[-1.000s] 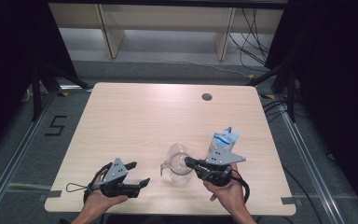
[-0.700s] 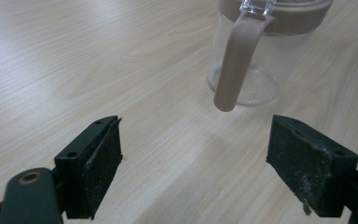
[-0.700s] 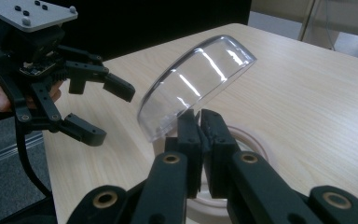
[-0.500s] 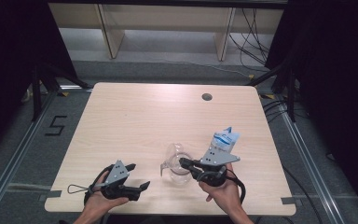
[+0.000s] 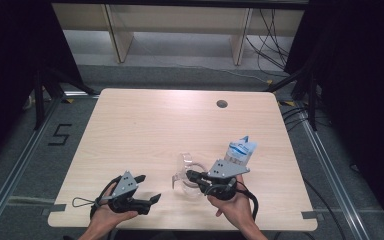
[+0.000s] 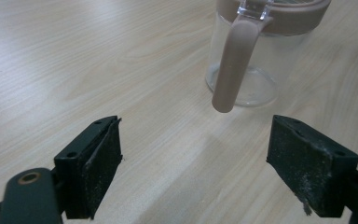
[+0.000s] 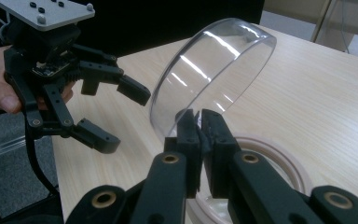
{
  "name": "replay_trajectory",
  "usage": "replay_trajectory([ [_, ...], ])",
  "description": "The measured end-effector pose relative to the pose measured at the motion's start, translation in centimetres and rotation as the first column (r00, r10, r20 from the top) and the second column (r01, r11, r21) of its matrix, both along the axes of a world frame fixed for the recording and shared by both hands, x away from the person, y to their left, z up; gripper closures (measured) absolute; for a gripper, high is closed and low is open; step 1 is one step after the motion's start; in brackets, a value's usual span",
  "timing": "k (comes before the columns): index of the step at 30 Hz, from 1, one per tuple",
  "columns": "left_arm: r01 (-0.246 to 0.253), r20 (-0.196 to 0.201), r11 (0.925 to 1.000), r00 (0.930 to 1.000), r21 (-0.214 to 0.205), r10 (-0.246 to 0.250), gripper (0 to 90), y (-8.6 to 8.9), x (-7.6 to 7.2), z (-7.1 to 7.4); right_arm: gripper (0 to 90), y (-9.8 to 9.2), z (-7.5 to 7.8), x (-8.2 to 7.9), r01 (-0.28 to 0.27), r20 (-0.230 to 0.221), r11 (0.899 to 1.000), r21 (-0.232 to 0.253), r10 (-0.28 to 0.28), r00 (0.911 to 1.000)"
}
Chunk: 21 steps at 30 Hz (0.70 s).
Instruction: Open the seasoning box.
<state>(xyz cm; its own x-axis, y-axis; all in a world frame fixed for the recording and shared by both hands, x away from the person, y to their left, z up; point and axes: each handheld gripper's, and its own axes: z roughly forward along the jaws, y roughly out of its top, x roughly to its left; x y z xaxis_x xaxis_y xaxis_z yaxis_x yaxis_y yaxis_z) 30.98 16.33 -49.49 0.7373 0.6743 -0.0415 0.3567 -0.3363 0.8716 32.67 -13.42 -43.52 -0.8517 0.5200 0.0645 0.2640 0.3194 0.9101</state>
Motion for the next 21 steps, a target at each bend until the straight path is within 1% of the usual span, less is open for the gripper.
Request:
replay_trajectory([
  [1, 0.003, 0.000, 1.0000, 1.0000, 0.003, -0.003, 17.0, 0.0, 0.0, 0.0, 86.7, 0.0, 0.0, 0.0, 0.003, 0.019, 1.000, -0.003, -0.003, 0.9998],
  [2, -0.002, -0.003, 1.0000, 1.0000, 0.000, 0.002, 17.0, 0.0, -0.1, 0.0, 86.7, 0.2, -0.1, 0.1, -0.001, 0.019, 1.000, 0.017, 0.001, 0.9998],
  [3, -0.003, 0.000, 1.0000, 1.0000, -0.004, 0.003, 17.0, 0.0, -0.1, 0.0, 86.6, 0.3, 0.0, 0.1, -0.011, 0.014, 1.000, 0.002, 0.011, 0.9998],
  [4, -0.005, 0.000, 1.0000, 1.0000, -0.005, 0.005, 17.0, -0.1, 0.0, 0.0, 86.6, 0.3, 0.0, 0.1, -0.003, 0.020, 1.000, -0.003, 0.003, 0.9998],
  [5, 0.001, 0.001, 1.0000, 1.0000, 0.002, -0.001, 17.0, 0.0, 0.0, 0.0, 86.5, 0.4, 0.0, 0.0, -0.008, 0.008, 1.000, -0.002, 0.008, 0.9999],
  [6, -0.005, -0.003, 1.0000, 1.0000, -0.002, 0.005, 17.0, 0.0, -0.1, 0.0, 86.5, 0.5, 0.1, 0.0, -0.005, 0.003, 1.000, -0.007, 0.005, 1.0000],
  [7, -0.003, -0.002, 1.0000, 1.0000, -0.002, 0.003, 17.0, 0.0, -0.1, 0.0, 86.4, 0.6, 0.0, 0.1, -0.012, -0.002, 1.000, 0.000, 0.012, 0.9999],
  [8, -0.003, 0.000, 1.0000, 1.0000, -0.003, 0.003, 17.0, 0.0, -0.1, 0.0, 86.4, 0.6, 0.0, 0.2, -0.015, 0.022, 1.000, -0.010, 0.015, 0.9996],
  [9, -0.004, 0.000, 1.0000, 1.0000, -0.005, 0.004, 17.0, 0.0, -0.1, 0.0, 86.4, 0.8, 0.0, -0.1, -0.001, -0.003, 1.000, -0.002, 0.001, 1.0000],
  [10, 0.000, 0.002, 1.0000, 1.0000, -0.002, 0.000, 17.0, -0.1, 0.0, 0.0, 86.3, 0.8, -0.1, 0.1, -0.007, 0.024, 1.000, -0.002, 0.007, 0.9997],
  [11, -0.001, -0.003, 1.0000, 1.0000, -0.002, 0.001, 17.0, -0.1, -0.1, 0.0, 86.2, 0.8, 0.0, 0.2, -0.019, 0.028, 1.000, -0.015, 0.020, 0.9994],
  [12, 0.002, -0.003, 1.0000, 1.0000, -0.001, -0.002, 17.0, -0.1, -0.1, 0.0, 86.3, 0.9, 0.0, 0.1, -0.015, 0.020, 1.000, -0.014, 0.015, 0.9997],
  [14, 0.002, -0.002, 1.0000, 1.0000, -0.002, -0.002, 17.0, -0.1, -0.1, 0.0, 86.2, 1.2, -0.1, 0.1, -0.023, 0.015, 1.000, -0.009, 0.023, 0.9996],
  [15, 0.001, -0.002, 1.0000, 1.0000, -0.003, -0.001, 17.0, -0.1, -0.1, 0.0, 86.1, 1.2, -0.1, -0.2, -0.012, -0.011, 1.000, -0.008, 0.012, 0.9999],
  [16, 0.002, -0.003, 1.0000, 1.0000, -0.004, -0.002, 17.0, -0.1, 0.0, 0.0, 86.0, 1.2, -0.1, 0.0, -0.018, 0.007, 1.000, -0.011, 0.018, 0.9998],
  [18, 0.005, -0.003, 1.0000, 1.0000, -0.005, -0.005, 17.0, -0.1, -0.1, -0.1, 86.0, 1.3, -0.1, -0.1, -0.016, -0.010, 1.000, -0.017, 0.016, 0.9998],
  [19, 0.003, -0.003, 1.0000, 1.0000, -0.002, -0.003, 17.0, -0.1, -0.1, 0.0, 86.0, 1.3, -0.1, 0.0, -0.018, -0.007, 1.000, -0.017, 0.018, 0.9998],
  [20, 0.003, -0.003, 1.0000, 1.0000, -0.003, -0.003, 17.0, -0.1, -0.1, 0.0, 85.9, 1.3, -0.1, 0.2, -0.027, 0.031, 0.999, -0.022, 0.028, 0.9991],
  [21, 0.002, -0.003, 1.0000, 1.0000, -0.005, -0.002, 17.0, -0.1, -0.1, 0.0, 85.8, 1.5, -0.2, 0.0, -0.023, 0.004, 1.000, -0.007, 0.023, 0.9997],
])
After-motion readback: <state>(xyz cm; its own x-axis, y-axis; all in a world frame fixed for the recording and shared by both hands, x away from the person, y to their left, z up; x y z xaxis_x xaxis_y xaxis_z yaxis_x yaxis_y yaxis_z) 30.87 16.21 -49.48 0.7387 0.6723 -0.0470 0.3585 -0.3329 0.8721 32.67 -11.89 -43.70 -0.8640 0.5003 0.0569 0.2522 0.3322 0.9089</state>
